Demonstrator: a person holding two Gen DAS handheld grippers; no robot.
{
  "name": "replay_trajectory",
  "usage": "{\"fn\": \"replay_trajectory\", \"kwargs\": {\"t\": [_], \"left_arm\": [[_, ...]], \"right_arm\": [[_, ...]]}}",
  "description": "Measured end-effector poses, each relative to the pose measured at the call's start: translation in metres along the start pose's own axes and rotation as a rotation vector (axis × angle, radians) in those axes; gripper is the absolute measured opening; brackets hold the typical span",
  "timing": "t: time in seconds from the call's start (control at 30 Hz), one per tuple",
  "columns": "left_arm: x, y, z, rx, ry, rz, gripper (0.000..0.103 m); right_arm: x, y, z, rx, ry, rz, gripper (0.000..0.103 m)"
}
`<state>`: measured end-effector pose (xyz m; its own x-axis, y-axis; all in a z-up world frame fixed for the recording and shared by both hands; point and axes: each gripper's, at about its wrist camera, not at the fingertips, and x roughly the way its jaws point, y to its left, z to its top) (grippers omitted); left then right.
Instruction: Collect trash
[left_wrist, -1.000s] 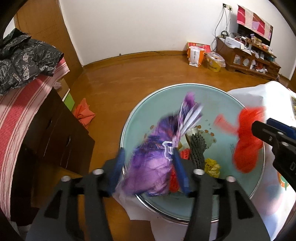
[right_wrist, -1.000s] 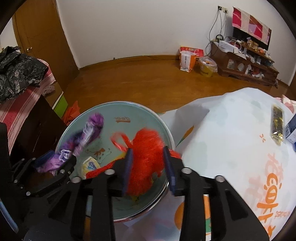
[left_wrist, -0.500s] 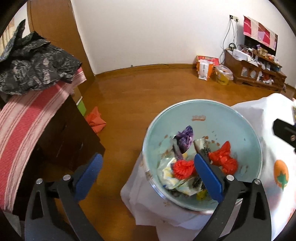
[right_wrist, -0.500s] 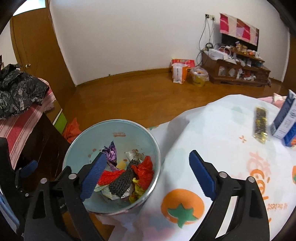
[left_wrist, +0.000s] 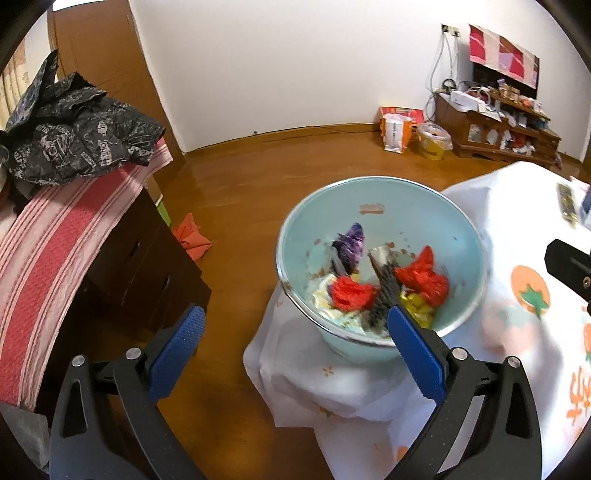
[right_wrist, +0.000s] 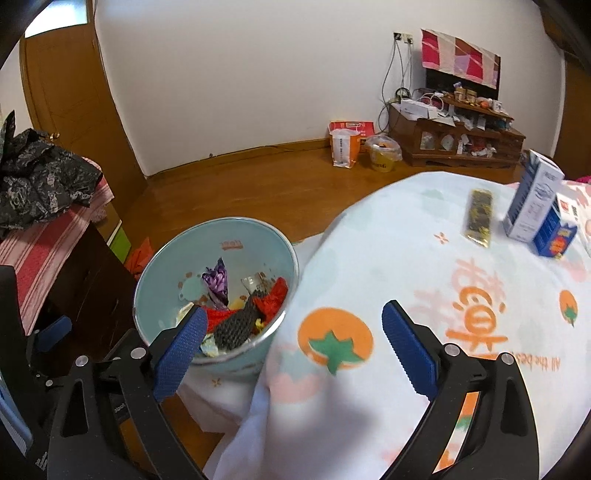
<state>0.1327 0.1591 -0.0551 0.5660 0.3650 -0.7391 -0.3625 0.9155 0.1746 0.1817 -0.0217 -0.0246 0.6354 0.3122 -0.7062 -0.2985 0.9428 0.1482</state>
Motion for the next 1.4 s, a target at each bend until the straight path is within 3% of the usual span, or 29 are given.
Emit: {"fn": "replay_trajectory", "kwargs": {"t": [0.3, 0.7, 1.13, 1.4], "left_arm": [[-0.027, -0.029, -0.013, 0.061, -0.013, -0.042, 0.097], [-0.056, -0.060, -0.029, 0.121, -0.040, -0.102, 0.097], [-0.117, -0.069, -0.049, 0.138, -0.179, -0.194, 0.097], [-0.140, -0.056, -0.058, 0.113, -0.190, -0.274, 0.097]], "right_arm": [[-0.023, -0.029, -0.021, 0.079, 0.011, -0.019, 0.094], [-0.070, -0.078, -0.056, 0.180, -0.024, -0.150, 0.094], [-0.120, -0.085, -0.084, 0.200, -0.112, -0.221, 0.094], [-0.151, -0.071, -0.087, 0.184, -0.173, -0.239, 0.094]]}}
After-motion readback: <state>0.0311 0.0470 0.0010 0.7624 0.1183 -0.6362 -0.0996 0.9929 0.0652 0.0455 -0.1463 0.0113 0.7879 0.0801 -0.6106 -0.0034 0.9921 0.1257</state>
